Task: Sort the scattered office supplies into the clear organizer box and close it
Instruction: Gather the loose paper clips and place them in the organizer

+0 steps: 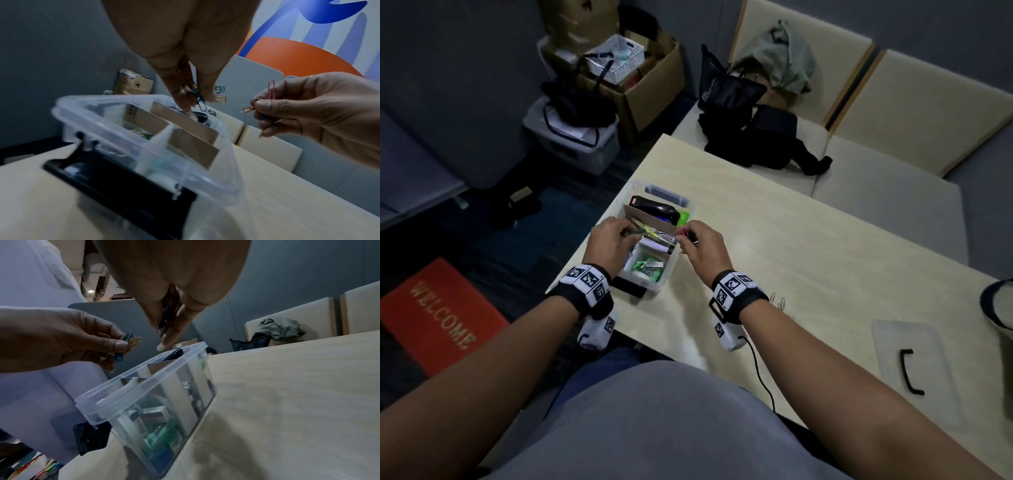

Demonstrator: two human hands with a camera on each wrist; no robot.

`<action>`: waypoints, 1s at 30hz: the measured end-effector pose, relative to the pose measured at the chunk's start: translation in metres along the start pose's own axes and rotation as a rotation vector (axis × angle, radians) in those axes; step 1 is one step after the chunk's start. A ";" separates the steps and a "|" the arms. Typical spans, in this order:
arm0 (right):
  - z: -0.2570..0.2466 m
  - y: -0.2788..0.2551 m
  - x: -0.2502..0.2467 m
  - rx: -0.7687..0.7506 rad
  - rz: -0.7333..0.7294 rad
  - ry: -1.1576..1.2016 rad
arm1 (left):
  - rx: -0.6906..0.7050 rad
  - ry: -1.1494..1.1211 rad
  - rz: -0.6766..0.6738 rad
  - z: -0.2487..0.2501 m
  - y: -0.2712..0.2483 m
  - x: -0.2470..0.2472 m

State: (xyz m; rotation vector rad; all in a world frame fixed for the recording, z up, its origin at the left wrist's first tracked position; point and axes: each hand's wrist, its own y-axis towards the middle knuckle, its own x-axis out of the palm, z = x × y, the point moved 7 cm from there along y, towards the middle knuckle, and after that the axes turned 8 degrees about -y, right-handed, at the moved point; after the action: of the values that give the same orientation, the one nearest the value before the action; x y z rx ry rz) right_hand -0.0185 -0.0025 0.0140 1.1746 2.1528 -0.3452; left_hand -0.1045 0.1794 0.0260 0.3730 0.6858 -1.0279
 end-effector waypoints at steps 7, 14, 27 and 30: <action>-0.018 0.005 0.025 -0.010 -0.039 -0.002 | -0.077 0.139 -0.028 -0.041 0.002 -0.011; -0.020 0.008 0.026 0.008 -0.025 -0.033 | -0.092 0.335 -0.179 -0.046 0.011 0.012; -0.032 0.018 0.037 0.020 -0.041 -0.049 | -0.118 0.193 -0.224 -0.048 0.028 0.001; -0.041 0.024 0.050 0.009 -0.092 -0.048 | -0.088 0.214 -0.080 -0.049 0.034 -0.020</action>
State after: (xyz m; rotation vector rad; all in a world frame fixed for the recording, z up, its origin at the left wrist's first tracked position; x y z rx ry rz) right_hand -0.0352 0.0648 0.0138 1.0641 2.1702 -0.4201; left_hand -0.0987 0.2372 0.0026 0.3844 0.9416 -1.0384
